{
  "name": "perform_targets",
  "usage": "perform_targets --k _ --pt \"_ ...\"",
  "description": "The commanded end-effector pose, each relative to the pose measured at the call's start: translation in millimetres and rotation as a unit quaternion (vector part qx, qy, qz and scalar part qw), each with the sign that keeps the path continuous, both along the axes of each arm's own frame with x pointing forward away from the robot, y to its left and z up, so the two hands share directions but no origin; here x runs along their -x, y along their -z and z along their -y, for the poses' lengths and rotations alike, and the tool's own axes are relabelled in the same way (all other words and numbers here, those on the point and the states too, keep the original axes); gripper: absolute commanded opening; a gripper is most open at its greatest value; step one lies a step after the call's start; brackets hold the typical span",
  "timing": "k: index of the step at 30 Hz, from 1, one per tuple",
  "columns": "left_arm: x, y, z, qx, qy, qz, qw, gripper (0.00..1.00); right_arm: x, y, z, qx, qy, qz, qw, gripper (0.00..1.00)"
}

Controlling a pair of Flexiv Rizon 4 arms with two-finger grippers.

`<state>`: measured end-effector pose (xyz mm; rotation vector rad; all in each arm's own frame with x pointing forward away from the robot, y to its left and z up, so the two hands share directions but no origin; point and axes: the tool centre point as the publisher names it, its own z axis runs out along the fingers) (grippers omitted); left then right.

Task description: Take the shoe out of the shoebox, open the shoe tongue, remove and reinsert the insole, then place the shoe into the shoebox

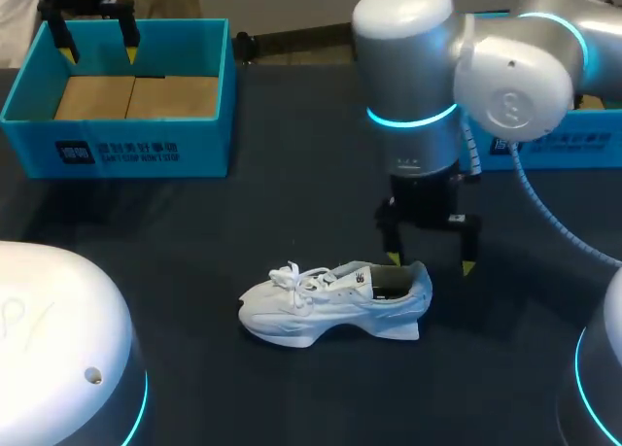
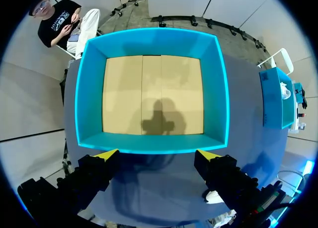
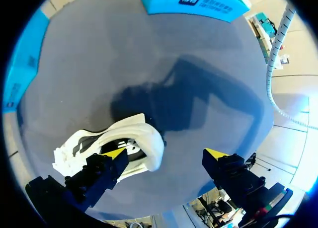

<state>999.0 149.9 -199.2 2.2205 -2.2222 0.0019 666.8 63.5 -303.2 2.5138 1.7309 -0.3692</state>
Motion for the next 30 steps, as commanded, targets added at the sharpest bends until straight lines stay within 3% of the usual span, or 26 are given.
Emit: perform_targets --k 1,10,13,14,16,29,30 --pt "-0.3 0.4 -0.1 0.000 0.000 0.000 1.000 1.00 7.8 -25.0 21.0 -0.041 -0.016 0.035 0.998 1.00" --pt "-0.3 0.4 -0.1 0.000 0.000 0.000 1.000 1.00 -6.1 -59.2 36.2 -0.082 -0.122 0.087 0.985 1.00" --pt "-0.3 0.4 -0.1 0.000 0.000 0.000 1.000 1.00 -10.5 -68.3 42.4 -0.120 -0.175 0.107 0.971 1.00" --pt "-0.3 0.4 -0.1 0.000 0.000 0.000 1.000 1.00 -11.8 -71.5 45.0 -0.157 -0.208 0.121 0.958 1.00" --pt "-0.3 0.4 -0.1 0.000 0.000 0.000 1.000 1.00 -17.8 -74.4 51.9 -0.205 -0.242 0.102 0.943 1.00" --pt "-0.3 0.4 -0.1 0.000 0.000 0.000 1.000 1.00 -17.8 -74.4 51.9 -0.205 -0.242 0.102 0.943 1.00" --pt "-0.3 0.4 -0.1 0.000 0.000 0.000 1.000 1.00 -19.2 -72.8 56.6 -0.215 -0.271 0.127 0.930 1.00"
